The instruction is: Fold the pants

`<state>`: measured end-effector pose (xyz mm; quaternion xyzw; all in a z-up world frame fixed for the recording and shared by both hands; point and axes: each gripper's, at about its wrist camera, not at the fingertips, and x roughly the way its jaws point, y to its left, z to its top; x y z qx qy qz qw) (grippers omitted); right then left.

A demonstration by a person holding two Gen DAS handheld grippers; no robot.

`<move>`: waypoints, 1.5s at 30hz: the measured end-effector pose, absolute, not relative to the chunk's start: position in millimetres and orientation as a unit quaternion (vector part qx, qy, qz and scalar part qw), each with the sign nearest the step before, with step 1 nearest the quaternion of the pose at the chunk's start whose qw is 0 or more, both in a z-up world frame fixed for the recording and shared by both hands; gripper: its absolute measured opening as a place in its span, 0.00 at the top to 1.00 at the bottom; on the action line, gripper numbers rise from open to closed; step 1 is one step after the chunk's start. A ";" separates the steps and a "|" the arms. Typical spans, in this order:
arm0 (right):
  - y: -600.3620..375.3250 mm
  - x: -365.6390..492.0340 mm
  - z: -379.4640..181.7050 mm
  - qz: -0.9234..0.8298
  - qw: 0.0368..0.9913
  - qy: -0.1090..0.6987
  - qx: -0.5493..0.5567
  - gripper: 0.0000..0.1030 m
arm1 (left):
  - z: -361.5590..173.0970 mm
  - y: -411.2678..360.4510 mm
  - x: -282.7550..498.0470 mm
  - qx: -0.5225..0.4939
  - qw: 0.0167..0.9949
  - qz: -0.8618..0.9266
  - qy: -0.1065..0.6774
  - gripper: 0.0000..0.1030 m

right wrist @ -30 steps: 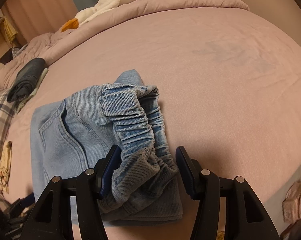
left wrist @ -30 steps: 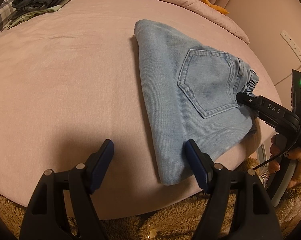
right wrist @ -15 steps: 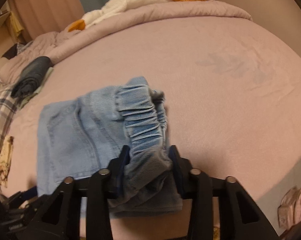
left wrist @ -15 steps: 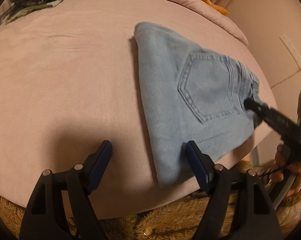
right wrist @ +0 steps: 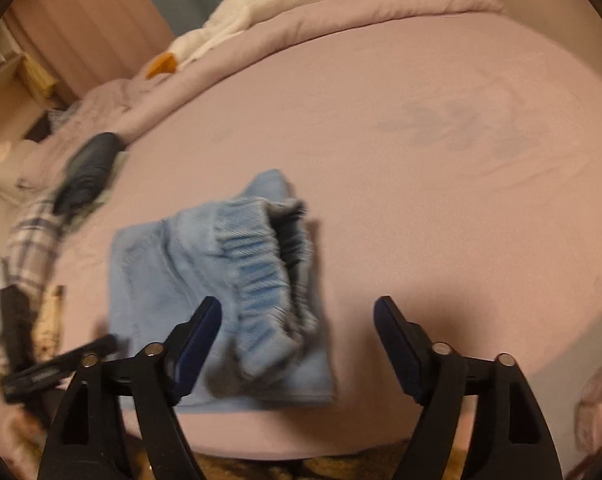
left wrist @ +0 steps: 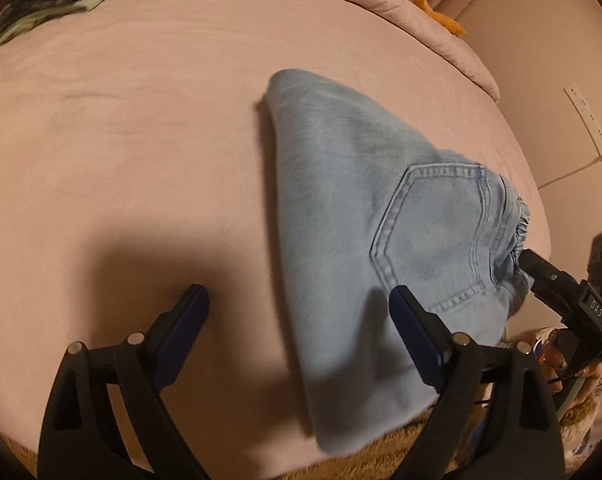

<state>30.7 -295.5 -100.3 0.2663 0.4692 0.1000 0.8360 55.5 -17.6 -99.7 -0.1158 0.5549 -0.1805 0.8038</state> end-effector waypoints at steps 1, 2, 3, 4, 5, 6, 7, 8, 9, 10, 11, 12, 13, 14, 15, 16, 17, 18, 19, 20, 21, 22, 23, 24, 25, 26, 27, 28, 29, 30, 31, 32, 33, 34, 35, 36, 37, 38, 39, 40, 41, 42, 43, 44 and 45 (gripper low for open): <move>-293.7 37.4 -106.8 0.113 0.828 0.477 0.271 0.18 | -99.9 -20.6 57.6 -0.113 0.804 -0.185 0.554 0.11; -292.5 43.0 -113.2 0.117 0.821 0.485 0.277 0.18 | -100.4 -23.7 60.1 -0.111 0.803 -0.187 0.555 0.11; -291.9 49.0 -121.2 0.120 0.811 0.495 0.287 0.18 | -100.8 -26.2 62.0 -0.107 0.803 -0.186 0.556 0.11; -291.7 55.3 -131.1 0.130 0.797 0.505 0.304 0.17 | -100.9 -28.9 63.2 -0.101 0.805 -0.187 0.554 0.11; -292.5 58.4 -136.0 0.140 0.791 0.504 0.316 0.15 | -101.2 -31.0 64.6 -0.096 0.807 -0.190 0.551 0.11; -292.2 60.2 -136.0 0.152 0.793 0.495 0.322 0.13 | -101.6 -34.5 65.6 -0.090 0.809 -0.196 0.548 0.11; -289.9 64.5 -135.2 0.168 0.793 0.489 0.322 0.13 | -102.4 -37.5 67.0 -0.085 0.810 -0.201 0.544 0.11; -287.7 67.7 -135.7 0.181 0.791 0.489 0.321 0.13 | -103.4 -41.0 68.7 -0.079 0.810 -0.207 0.542 0.11; -283.9 74.8 -137.5 0.193 0.787 0.489 0.323 0.13 | -104.1 -44.0 70.9 -0.073 0.811 -0.210 0.541 0.11; -280.2 82.2 -139.2 0.199 0.785 0.488 0.326 0.13 | -104.0 -45.9 74.0 -0.073 0.812 -0.211 0.540 0.13; -278.3 84.0 -138.2 0.201 0.785 0.486 0.326 0.13 | -103.7 -47.3 75.5 -0.076 0.812 -0.213 0.538 0.20; -275.7 85.6 -136.8 0.200 0.787 0.486 0.323 0.13 | -102.7 -48.0 75.6 -0.084 0.811 -0.219 0.536 0.27; -271.2 85.9 -134.4 0.196 0.790 0.485 0.321 0.14 | -102.1 -48.4 76.6 -0.091 0.810 -0.220 0.535 0.31; -268.2 84.0 -132.9 0.189 0.794 0.483 0.317 0.20 | -102.3 -47.7 75.4 -0.094 0.813 -0.213 0.534 0.34; -264.4 82.8 -132.3 0.181 0.798 0.482 0.313 0.26 | -101.8 -47.4 73.6 -0.092 0.815 -0.211 0.532 0.37; -262.5 78.5 -130.9 0.174 0.803 0.479 0.310 0.30 | -99.1 -46.3 69.5 -0.091 0.820 -0.209 0.526 0.42; -262.1 73.5 -128.9 0.169 0.804 0.475 0.315 0.35 | -97.3 -44.4 66.6 -0.093 0.821 -0.207 0.524 0.49; -265.5 72.1 -129.6 0.168 0.804 0.473 0.319 0.41 | -94.1 -42.1 63.4 -0.096 0.823 -0.204 0.521 0.53; -265.3 68.0 -126.8 0.164 0.803 0.471 0.326 0.43 | -91.0 -40.2 61.6 -0.102 0.823 -0.205 0.519 0.62; -264.1 64.2 -123.0 0.163 0.805 0.466 0.328 0.45 | -87.4 -37.4 59.3 -0.111 0.824 -0.205 0.517 0.66; -263.5 61.9 -119.6 0.162 0.810 0.462 0.324 0.45 | -84.1 -32.6 55.2 -0.118 0.823 -0.202 0.517 0.67; -260.5 57.5 -114.0 0.159 0.814 0.460 0.316 0.45 | -82.0 -29.4 51.4 -0.120 0.822 -0.199 0.520 0.69; -257.5 53.6 -110.1 0.157 0.815 0.462 0.313 0.45 | -80.3 -26.8 47.2 -0.119 0.821 -0.196 0.524 0.69; -253.5 48.5 -106.6 0.158 0.813 0.465 0.311 0.45 | -78.2 -22.5 41.6 -0.119 0.820 -0.193 0.526 0.69; -249.5 44.8 -104.0 0.159 0.813 0.467 0.307 0.45 | -75.9 -22.2 41.0 -0.119 0.819 -0.193 0.527 0.69; -246.7 42.2 -102.5 0.159 0.815 0.469 0.301 0.45 | -73.6 -19.3 37.7 -0.122 0.819 -0.192 0.527 0.70; -243.4 39.3 -100.5 0.159 0.816 0.471 0.295 0.45 | -71.3 -15.6 34.2 -0.126 0.817 -0.191 0.529 0.70; -239.5 36.1 -97.8 0.160 0.818 0.472 0.288 0.46 | -69.1 -11.6 30.6 -0.131 0.816 -0.189 0.530 0.70; -236.7 34.1 -95.5 0.160 0.819 0.473 0.283 0.46 | -66.5 -11.0 29.8 -0.133 0.816 -0.187 0.530 0.70; -233.5 32.9 -92.9 0.161 0.819 0.473 0.281 0.46 | -63.1 -11.1 29.3 -0.133 0.818 -0.184 0.528 0.71; -231.4 33.0 -91.1 0.161 0.819 0.474 0.279 0.46 | -60.2 -9.9 28.1 -0.131 0.821 -0.181 0.525 0.71; -228.4 33.3 -88.7 0.163 0.820 0.474 0.276 0.46 | -56.5 -7.8 26.1 -0.129 0.825 -0.178 0.521 0.71; -226.3 33.2 -86.7 0.164 0.822 0.473 0.272 0.45 | -53.0 -5.1 23.5 -0.127 0.828 -0.175 0.517 0.72; -222.4 33.9 -83.7 0.166 0.824 0.472 0.267 0.45 | -49.9 -3.0 21.5 -0.125 0.831 -0.173 0.513 0.72; -219.3 34.4 -81.5 0.167 0.825 0.471 0.262 0.45 | -47.6 -1.6 20.4 -0.121 0.834 -0.172 0.510 0.72; -216.8 34.5 -79.6 0.168 0.827 0.471 0.257 0.45 | -45.2 1.1 19.1 -0.118 0.836 -0.171 0.508 0.72; -212.9 35.2 -77.1 0.168 0.829 0.471 0.250 0.45 | -43.1 4.0 17.8 -0.117 0.838 -0.169 0.505 0.72; -211.0 33.6 -75.6 0.168 0.831 0.471 0.246 0.45 | -41.9 4.5 16.5 -0.118 0.840 -0.166 0.502 0.72; -207.8 34.0 -73.9 0.167 0.832 0.471 0.242 0.45 | -40.1 5.8 15.9 -0.119 0.842 -0.163 0.500 0.72; -204.8 34.3 -72.6 0.167 0.832 0.471 0.240 0.45 | -37.8 9.1 15.1 -0.120 0.844 -0.159 0.497 0.72; -201.7 34.6 -71.2 0.169 0.832 0.473 0.237 0.45 | -36.0 10.6 15.4 -0.122 0.846 -0.158 0.495 0.72; -198.9 34.9 -69.8 0.170 0.831 0.475 0.234 0.45 | -34.7 12.4 14.3 -0.123 0.847 -0.157 0.493 0.72; -196.9 35.6 -68.8 0.171 0.831 0.476 0.232 0.45 | -33.2 16.7 10.7 -0.126 0.848 -0.155 0.491 0.72; -196.0 35.9 -68.2 0.172 0.830 0.477 0.231 0.45 | -31.1 19.2 10.5 -0.129 0.850 -0.154 0.488 0.72; -195.5 36.6 -67.8 0.174 0.830 0.477 0.231 0.45 | -29.1 22.3 8.8 -0.132 0.851 -0.152 0.485 0.72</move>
